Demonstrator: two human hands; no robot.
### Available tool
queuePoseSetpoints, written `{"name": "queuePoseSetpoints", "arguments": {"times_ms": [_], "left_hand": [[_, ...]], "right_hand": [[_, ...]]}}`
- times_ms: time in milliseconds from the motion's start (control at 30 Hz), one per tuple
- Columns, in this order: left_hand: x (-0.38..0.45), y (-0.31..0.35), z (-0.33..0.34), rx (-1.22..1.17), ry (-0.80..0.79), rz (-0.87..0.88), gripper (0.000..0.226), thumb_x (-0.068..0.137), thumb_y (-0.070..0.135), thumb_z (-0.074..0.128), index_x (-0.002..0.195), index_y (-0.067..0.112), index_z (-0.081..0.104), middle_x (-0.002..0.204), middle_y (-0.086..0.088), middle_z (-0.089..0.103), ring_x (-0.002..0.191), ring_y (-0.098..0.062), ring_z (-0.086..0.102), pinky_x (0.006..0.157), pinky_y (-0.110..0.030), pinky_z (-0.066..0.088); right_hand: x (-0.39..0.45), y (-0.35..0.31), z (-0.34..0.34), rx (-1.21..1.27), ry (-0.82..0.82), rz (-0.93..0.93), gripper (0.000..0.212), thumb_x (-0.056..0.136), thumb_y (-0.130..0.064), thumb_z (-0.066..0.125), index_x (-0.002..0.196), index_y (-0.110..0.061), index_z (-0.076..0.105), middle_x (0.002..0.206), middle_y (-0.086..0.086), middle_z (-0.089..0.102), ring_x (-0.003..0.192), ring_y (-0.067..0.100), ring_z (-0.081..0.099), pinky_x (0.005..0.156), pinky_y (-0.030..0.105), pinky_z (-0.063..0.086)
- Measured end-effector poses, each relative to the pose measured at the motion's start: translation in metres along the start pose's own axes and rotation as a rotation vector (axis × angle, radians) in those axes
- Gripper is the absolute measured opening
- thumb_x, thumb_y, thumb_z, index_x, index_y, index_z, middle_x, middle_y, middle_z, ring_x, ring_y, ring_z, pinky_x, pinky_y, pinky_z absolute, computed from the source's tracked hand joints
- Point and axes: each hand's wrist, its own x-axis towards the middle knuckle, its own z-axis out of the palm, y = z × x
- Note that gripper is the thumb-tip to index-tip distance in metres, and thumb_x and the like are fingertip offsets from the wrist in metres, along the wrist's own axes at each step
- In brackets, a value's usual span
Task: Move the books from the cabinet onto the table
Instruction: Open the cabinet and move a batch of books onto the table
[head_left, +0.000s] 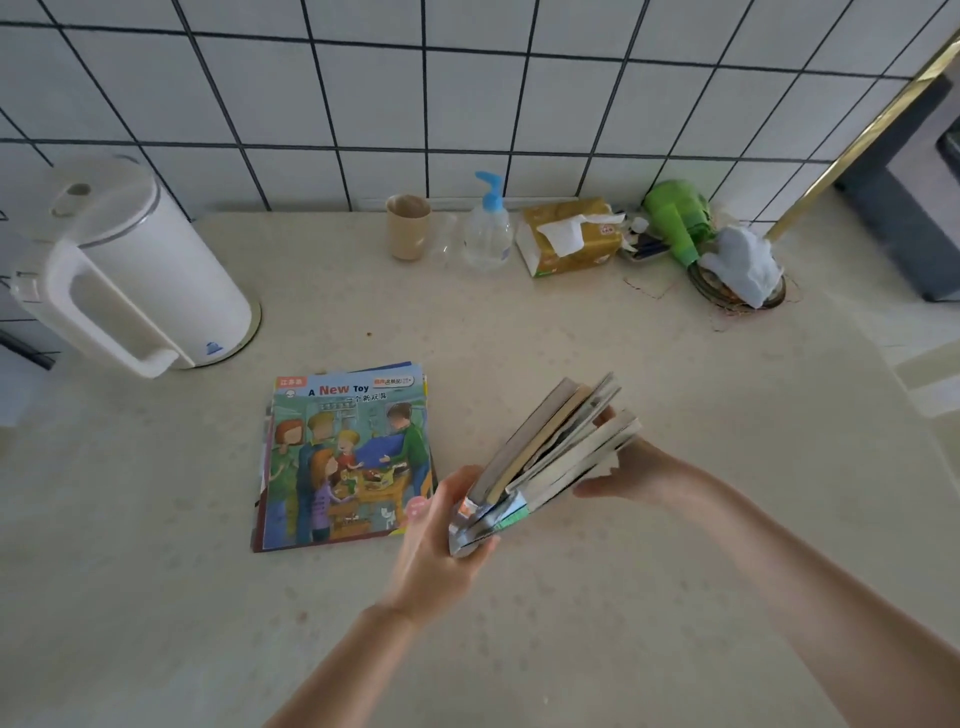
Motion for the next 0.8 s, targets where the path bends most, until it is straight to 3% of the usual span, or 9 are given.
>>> {"name": "queuePoseSetpoints", "arguments": {"times_ms": [100, 167, 233, 333, 400, 467, 533, 667, 800], "left_hand": [[0.004, -0.003, -0.001, 0.006, -0.099, -0.053, 0.091, 0.079, 0.024, 0.076, 0.102, 0.087, 0.014, 0.103, 0.030, 0.040, 0.105, -0.003, 0.038, 0.087, -0.015, 0.030], [0.005, -0.001, -0.002, -0.022, -0.161, -0.074, 0.090, 0.078, 0.017, 0.076, 0.104, 0.080, 0.017, 0.105, 0.033, 0.031, 0.107, 0.014, 0.031, 0.086, -0.004, 0.026], [0.003, 0.001, 0.001, -0.045, -0.164, -0.048, 0.087, 0.074, 0.011, 0.080, 0.117, 0.061, 0.023, 0.110, 0.035, 0.028, 0.106, 0.033, 0.020, 0.083, 0.007, 0.022], [-0.001, 0.004, 0.006, -0.163, -0.095, -0.107, 0.079, 0.070, 0.003, 0.081, 0.117, 0.048, 0.037, 0.104, 0.028, 0.040, 0.099, 0.033, 0.035, 0.079, 0.006, 0.030], [0.002, 0.002, 0.006, -0.230, -0.023, -0.206, 0.063, 0.069, 0.005, 0.081, 0.103, 0.046, 0.049, 0.087, 0.020, 0.047, 0.091, 0.014, 0.051, 0.077, -0.006, 0.040], [0.009, -0.006, 0.002, -0.274, 0.007, -0.251, 0.035, 0.065, 0.022, 0.082, 0.090, 0.033, 0.060, 0.084, 0.008, 0.064, 0.091, -0.007, 0.061, 0.082, -0.033, 0.052], [0.017, -0.007, -0.006, -0.354, -0.062, -0.278, 0.040, 0.063, 0.025, 0.080, 0.100, 0.026, 0.066, 0.096, 0.005, 0.074, 0.095, -0.016, 0.069, 0.085, -0.039, 0.057], [0.028, -0.002, -0.032, -0.520, -0.193, -0.325, 0.059, 0.060, 0.014, 0.083, 0.114, 0.009, 0.062, 0.105, -0.005, 0.074, 0.097, -0.021, 0.071, 0.085, -0.040, 0.058], [0.037, 0.002, -0.070, -0.651, -0.257, -0.335, 0.067, 0.063, 0.007, 0.085, 0.122, 0.011, 0.054, 0.112, -0.008, 0.072, 0.104, -0.024, 0.069, 0.088, -0.036, 0.055]], "right_hand": [[0.015, 0.002, 0.002, 0.013, -0.008, -0.015, 0.043, 0.077, 0.015, 0.068, 0.099, -0.021, 0.058, 0.073, -0.026, 0.068, 0.074, -0.002, 0.060, 0.068, 0.021, 0.055], [0.018, -0.010, 0.006, 0.034, -0.006, -0.018, 0.028, 0.086, 0.017, 0.053, 0.075, -0.008, 0.059, 0.056, -0.017, 0.058, 0.060, 0.003, 0.048, 0.055, 0.014, 0.042], [0.022, -0.014, 0.011, 0.106, -0.021, -0.018, 0.024, 0.093, 0.014, 0.043, 0.082, -0.004, 0.056, 0.066, -0.004, 0.050, 0.063, 0.007, 0.042, 0.054, 0.013, 0.040], [0.024, -0.017, 0.007, 0.190, -0.021, -0.051, 0.012, 0.092, 0.006, 0.054, 0.091, -0.004, 0.059, 0.082, 0.012, 0.060, 0.076, 0.012, 0.052, 0.069, 0.016, 0.048], [0.031, -0.011, 0.004, 0.167, -0.044, -0.094, 0.039, 0.083, 0.008, 0.066, 0.120, -0.002, 0.056, 0.106, 0.017, 0.065, 0.097, 0.019, 0.060, 0.090, 0.038, 0.053], [0.032, -0.007, -0.001, 0.132, 0.014, -0.058, 0.033, 0.075, 0.015, 0.072, 0.104, -0.001, 0.065, 0.091, 0.007, 0.076, 0.092, 0.006, 0.068, 0.084, 0.036, 0.056], [0.032, -0.004, -0.006, 0.142, -0.021, -0.049, 0.032, 0.071, 0.021, 0.071, 0.080, -0.009, 0.067, 0.064, -0.013, 0.073, 0.066, -0.010, 0.065, 0.061, 0.015, 0.051], [0.030, -0.016, -0.014, 0.285, -0.175, -0.050, 0.055, 0.062, 0.002, 0.084, 0.112, -0.007, 0.064, 0.106, 0.002, 0.075, 0.097, 0.015, 0.070, 0.077, 0.024, 0.057], [0.024, -0.049, -0.008, 0.375, -0.224, -0.039, 0.060, 0.062, -0.011, 0.088, 0.116, -0.009, 0.061, 0.111, 0.007, 0.073, 0.103, 0.022, 0.069, 0.078, 0.028, 0.058]]}}
